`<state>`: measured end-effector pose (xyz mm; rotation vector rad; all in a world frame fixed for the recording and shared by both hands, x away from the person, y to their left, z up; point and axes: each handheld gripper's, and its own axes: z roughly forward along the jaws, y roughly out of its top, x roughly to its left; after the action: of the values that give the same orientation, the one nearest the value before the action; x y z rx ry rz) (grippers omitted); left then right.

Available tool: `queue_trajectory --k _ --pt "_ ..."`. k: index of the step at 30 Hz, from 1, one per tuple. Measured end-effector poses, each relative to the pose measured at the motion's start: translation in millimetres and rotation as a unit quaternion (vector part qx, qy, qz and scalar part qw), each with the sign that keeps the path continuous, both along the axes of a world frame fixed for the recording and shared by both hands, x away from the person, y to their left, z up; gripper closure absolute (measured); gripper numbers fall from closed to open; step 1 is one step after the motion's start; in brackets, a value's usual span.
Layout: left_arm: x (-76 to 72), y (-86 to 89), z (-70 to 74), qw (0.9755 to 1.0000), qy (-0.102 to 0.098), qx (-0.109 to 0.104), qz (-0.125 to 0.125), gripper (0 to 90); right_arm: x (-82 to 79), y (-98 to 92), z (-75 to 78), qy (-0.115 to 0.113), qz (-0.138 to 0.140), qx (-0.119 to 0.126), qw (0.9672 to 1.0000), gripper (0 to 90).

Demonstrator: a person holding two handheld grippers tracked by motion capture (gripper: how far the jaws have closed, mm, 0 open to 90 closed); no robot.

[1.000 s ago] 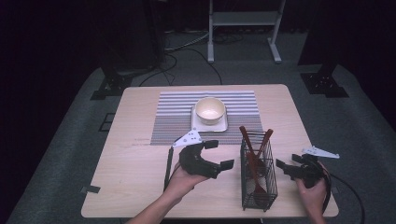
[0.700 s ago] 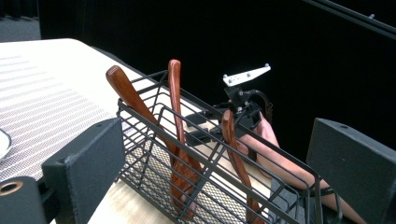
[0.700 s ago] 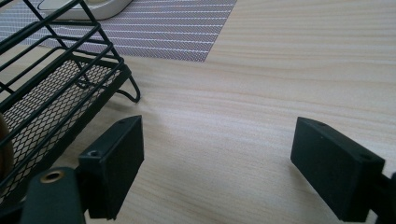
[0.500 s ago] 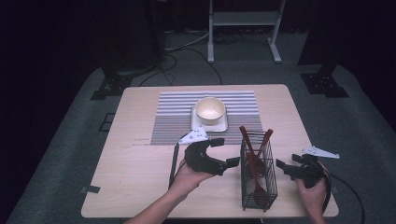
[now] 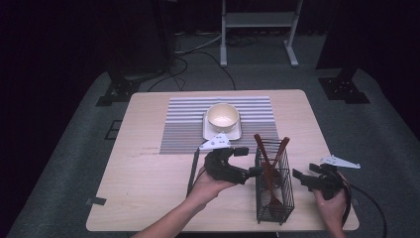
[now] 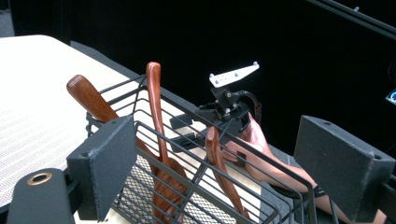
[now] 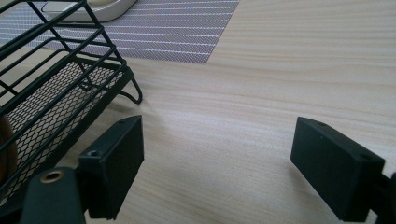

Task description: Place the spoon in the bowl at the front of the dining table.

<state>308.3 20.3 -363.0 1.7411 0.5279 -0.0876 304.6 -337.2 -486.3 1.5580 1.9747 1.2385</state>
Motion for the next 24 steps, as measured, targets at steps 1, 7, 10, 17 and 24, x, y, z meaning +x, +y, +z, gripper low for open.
queue_trajectory --k 1,7,10,17,24 --pt "0.1 -1.1 0.0 1.0000 0.002 0.000 -0.002 13.3 0.0 0.0 0.0 -0.001 0.001 0.000 1.0000 16.2" --pt "2.0 -6.5 -0.6 0.9999 0.004 0.005 -0.009 15.5 0.0 0.0 0.0 -0.001 0.001 0.001 1.0000 16.1" --pt "2.6 -8.1 -1.2 0.9999 0.006 0.008 -0.010 15.6 0.1 -0.1 0.0 -0.001 0.002 0.002 1.0000 16.1" --pt "3.1 -14.1 -2.1 0.9998 0.003 0.012 -0.018 21.8 0.1 -0.1 0.0 -0.003 0.003 0.003 1.0000 16.1" --pt "4.0 -17.2 -4.5 0.9996 0.004 0.018 -0.021 27.5 0.1 0.0 0.1 -0.002 0.003 0.004 1.0000 16.1"
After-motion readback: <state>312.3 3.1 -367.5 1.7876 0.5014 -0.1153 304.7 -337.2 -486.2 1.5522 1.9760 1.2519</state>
